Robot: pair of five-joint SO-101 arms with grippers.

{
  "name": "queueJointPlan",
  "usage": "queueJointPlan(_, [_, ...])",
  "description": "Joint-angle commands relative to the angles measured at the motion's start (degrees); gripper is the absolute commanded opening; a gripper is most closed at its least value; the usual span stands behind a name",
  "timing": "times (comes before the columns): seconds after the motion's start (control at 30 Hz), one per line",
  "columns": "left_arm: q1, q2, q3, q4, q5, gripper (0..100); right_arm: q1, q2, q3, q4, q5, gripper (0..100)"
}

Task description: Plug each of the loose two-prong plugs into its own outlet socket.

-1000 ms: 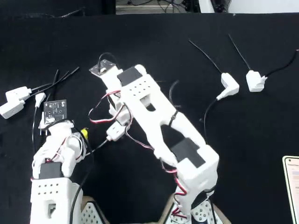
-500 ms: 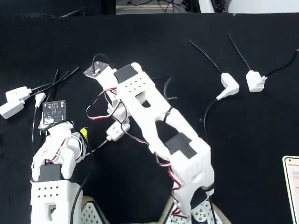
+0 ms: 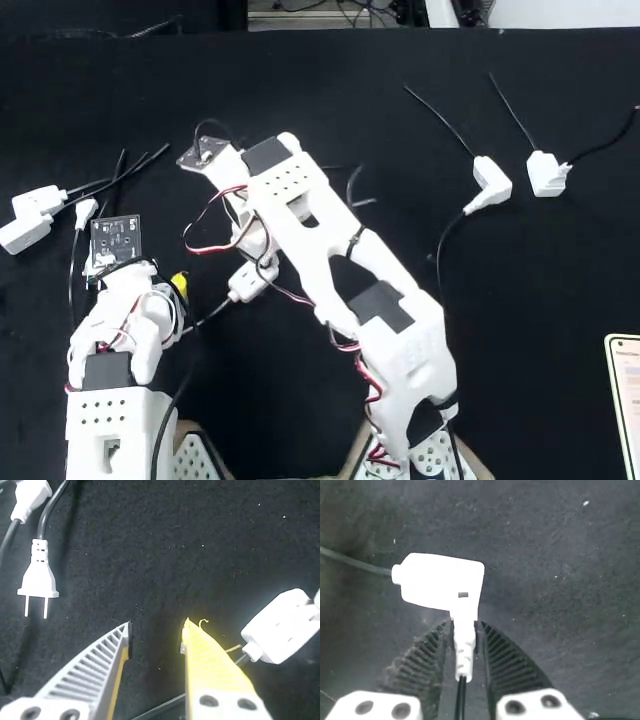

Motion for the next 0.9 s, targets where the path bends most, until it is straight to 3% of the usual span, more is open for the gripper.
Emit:
queueJointPlan(0.0, [-0.4,-0.62,-0.66,0.35,0.35,18,1.32,-0.66,-2.95,1.85,1.41,1.0])
queueJointPlan(0.37, [-0.4,-0.62,-0.66,0.35,0.35,18,0.97,-0.4,-2.68,0.18,0.88,1.0])
queueJointPlan(0.47, [-0.4,-0.62,-0.66,0.26,0.35,18,0.35,-0.4,-2.15,-0.7,-2.55,1.0])
queueJointPlan(0.87, [-0.48,-0.62,-0.66,0.35,0.35,18,-2.9,-0.48,7.87,-11.52,-3.34,1.0])
